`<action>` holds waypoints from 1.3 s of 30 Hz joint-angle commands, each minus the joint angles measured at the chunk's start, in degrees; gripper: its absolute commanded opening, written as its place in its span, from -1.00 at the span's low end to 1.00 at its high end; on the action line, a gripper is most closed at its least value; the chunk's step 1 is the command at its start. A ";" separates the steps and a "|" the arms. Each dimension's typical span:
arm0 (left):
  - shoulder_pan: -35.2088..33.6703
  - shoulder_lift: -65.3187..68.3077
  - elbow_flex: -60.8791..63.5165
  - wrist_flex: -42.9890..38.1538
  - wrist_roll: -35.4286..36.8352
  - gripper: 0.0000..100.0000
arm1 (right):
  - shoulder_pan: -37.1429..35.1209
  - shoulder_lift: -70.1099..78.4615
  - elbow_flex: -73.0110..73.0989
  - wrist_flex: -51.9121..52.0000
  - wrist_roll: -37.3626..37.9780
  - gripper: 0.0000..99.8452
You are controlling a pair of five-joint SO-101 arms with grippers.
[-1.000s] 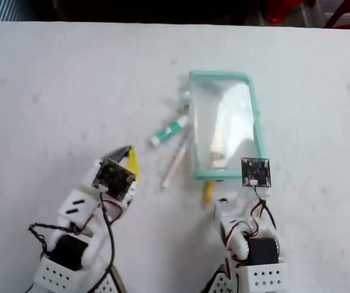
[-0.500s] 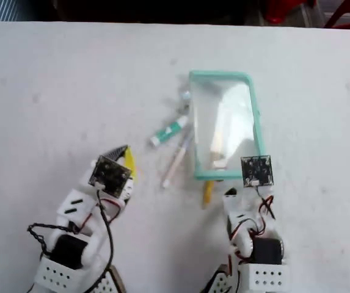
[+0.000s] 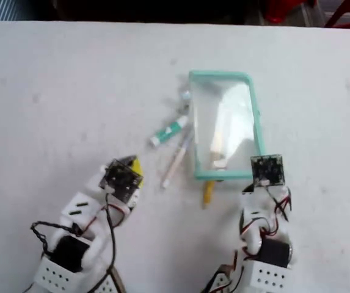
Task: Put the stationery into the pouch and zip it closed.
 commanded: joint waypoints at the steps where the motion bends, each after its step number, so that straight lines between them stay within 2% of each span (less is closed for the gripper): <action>1: 0.22 -0.31 -3.52 0.35 -0.62 -0.93 | 6.99 -0.13 -5.89 -0.92 0.09 -0.59; 6: 0.66 0.57 -3.60 0.70 1.49 -0.93 | 9.10 0.40 -19.08 -0.04 0.44 -0.59; 8: 0.75 4.00 -4.92 0.35 1.76 -0.93 | 6.81 0.84 -23.03 3.03 1.05 -0.59; 11: 0.75 13.76 -8.62 -1.41 1.76 -0.93 | 0.48 5.14 -26.20 8.75 6.95 -0.59; 15: 0.31 31.69 -13.36 -8.35 1.76 -0.93 | -1.45 18.86 -30.51 8.57 5.27 -0.59; 19: 0.48 48.75 -16.88 -17.32 1.76 -0.94 | -1.36 36.79 -42.20 9.80 2.55 -0.59; 23: 0.75 59.47 -19.08 -23.03 1.76 -0.94 | -3.03 54.81 -53.63 14.20 -2.46 -0.59; 30: 1.45 63.25 -19.43 -25.23 1.85 -0.94 | -8.04 83.30 -75.16 25.89 -12.22 -0.58; 32: 1.45 63.08 -19.34 -25.23 1.85 -0.94 | -10.68 87.43 -78.77 28.53 -11.52 -0.58; 35: 1.45 63.08 -19.25 -25.05 1.85 -0.94 | -13.76 88.92 -80.26 28.79 -6.15 -0.58; 39: 1.45 63.08 -19.25 -25.05 1.85 -0.94 | -14.02 89.45 -80.35 23.78 -4.31 -0.58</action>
